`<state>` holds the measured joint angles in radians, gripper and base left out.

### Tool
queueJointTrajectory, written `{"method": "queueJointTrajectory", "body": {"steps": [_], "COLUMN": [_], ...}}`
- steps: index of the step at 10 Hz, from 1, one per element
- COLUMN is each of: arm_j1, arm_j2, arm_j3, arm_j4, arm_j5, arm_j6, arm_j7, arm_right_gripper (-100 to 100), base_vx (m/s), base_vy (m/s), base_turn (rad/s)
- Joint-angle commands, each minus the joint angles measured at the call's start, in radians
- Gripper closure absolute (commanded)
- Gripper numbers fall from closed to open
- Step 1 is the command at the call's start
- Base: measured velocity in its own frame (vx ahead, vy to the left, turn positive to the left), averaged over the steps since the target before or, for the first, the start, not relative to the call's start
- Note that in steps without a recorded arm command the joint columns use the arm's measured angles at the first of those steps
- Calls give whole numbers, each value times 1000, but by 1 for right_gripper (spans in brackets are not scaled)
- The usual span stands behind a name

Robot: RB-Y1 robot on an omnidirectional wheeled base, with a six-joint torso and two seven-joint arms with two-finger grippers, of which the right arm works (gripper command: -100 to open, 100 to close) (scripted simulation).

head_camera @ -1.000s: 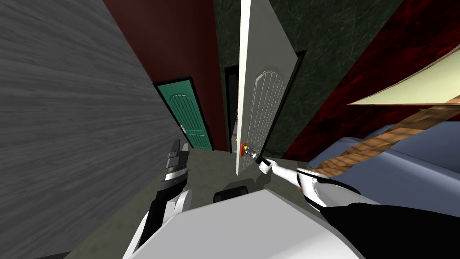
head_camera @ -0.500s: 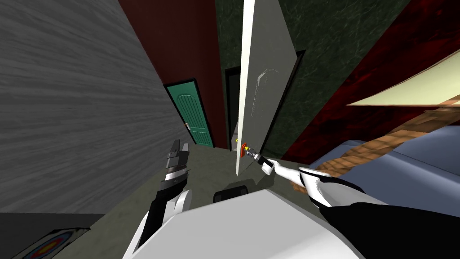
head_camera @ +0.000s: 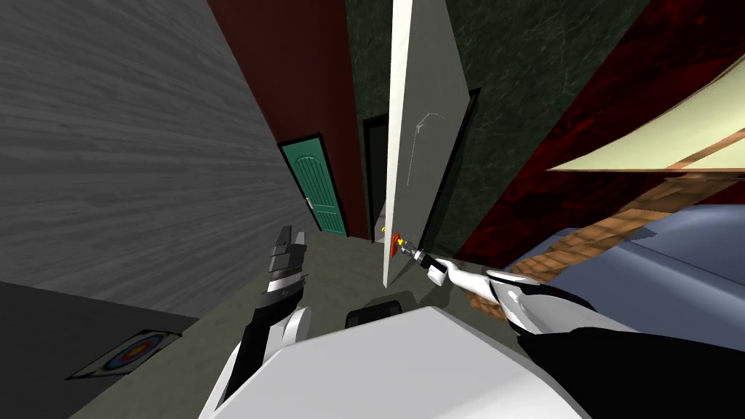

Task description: Pull the door open

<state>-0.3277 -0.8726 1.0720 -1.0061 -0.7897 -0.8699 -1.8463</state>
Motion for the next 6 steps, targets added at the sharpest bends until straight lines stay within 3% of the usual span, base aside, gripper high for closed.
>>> {"method": "queueJointTrajectory", "body": {"steps": [1, 6], "arm_j1": [-3, -15], "arm_j2": [-8, -41], "arm_j3": [15, 69], "arm_j4": [6, 29], "arm_j5": [5, 20], "arm_j6": [-25, -100], "arm_j7": [-14, -59], "arm_right_gripper": [100, 100], "base_vx": [-158, -144], "base_vy": [-159, -151], "base_turn": [141, 116]}}
